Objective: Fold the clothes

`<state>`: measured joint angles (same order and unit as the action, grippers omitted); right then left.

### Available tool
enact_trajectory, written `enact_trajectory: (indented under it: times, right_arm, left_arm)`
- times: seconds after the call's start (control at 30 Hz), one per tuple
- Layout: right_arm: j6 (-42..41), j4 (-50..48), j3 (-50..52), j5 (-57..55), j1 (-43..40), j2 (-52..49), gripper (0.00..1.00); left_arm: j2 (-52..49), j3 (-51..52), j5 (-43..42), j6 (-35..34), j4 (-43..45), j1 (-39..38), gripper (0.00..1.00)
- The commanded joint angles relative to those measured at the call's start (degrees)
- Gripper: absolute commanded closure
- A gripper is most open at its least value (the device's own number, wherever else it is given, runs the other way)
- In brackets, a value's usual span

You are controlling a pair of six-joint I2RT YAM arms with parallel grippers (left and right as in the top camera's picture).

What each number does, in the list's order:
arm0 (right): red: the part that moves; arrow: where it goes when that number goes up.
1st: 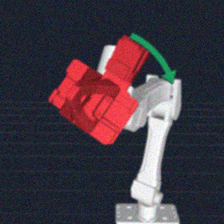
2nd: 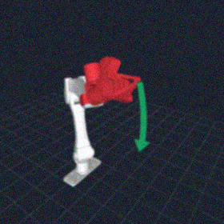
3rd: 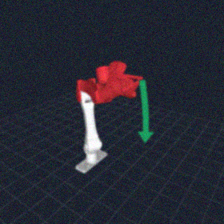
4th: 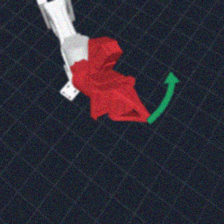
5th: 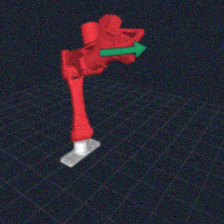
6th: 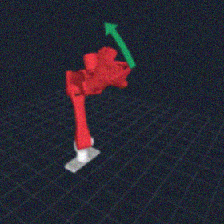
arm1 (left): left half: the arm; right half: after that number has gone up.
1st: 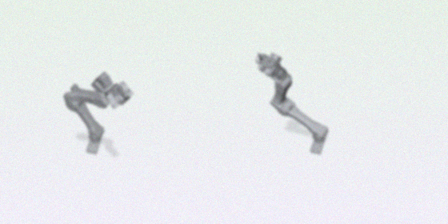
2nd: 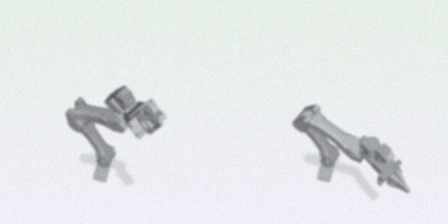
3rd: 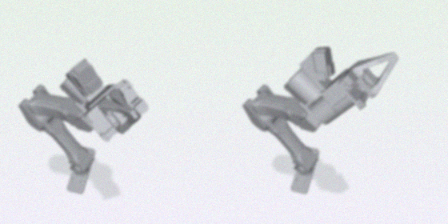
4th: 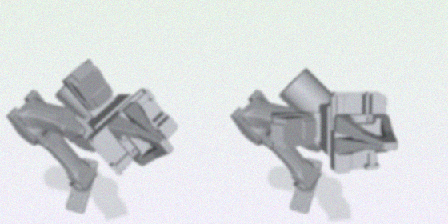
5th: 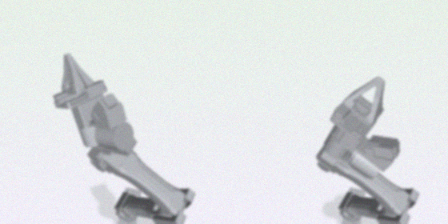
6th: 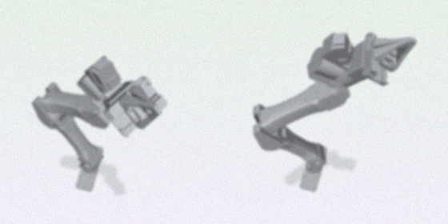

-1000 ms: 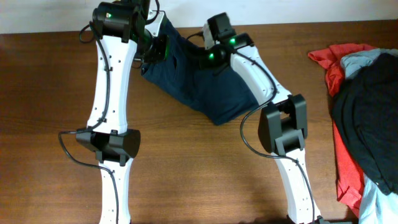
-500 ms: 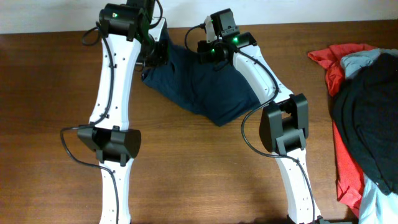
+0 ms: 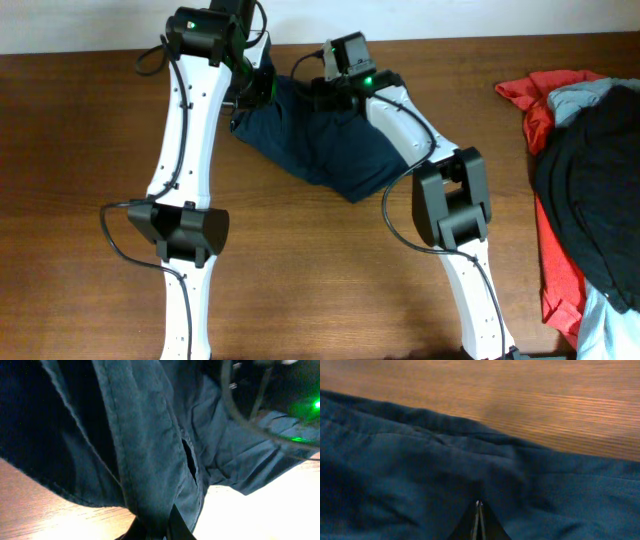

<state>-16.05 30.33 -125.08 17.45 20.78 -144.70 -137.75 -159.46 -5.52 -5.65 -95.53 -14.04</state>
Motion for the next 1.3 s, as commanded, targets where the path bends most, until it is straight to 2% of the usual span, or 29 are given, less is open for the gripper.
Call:
enact_trajectory:
  times: [0.0,0.43,0.67,1.27]
  right_arm:
    - [-0.59,-1.62,2.10,0.52,2.25,-1.31,0.96]
    - [-0.52,-2.89,0.63,0.63,3.19,-2.95,0.96]
    - [-1.03,-2.93,-2.99,7.30,0.50,-1.92,0.96]
    - [-0.94,-3.98,-2.43,7.41,2.51,-4.96,0.96]
  left_arm:
    - [1.77,0.11,0.22,-0.79,0.35,-1.31,1.00]
    - [1.16,0.11,2.43,-1.18,0.26,-2.54,1.00]
    - [0.07,0.11,2.99,-1.18,0.28,-2.54,1.00]
    - [-2.19,0.11,2.78,-1.18,1.16,-4.79,1.00]
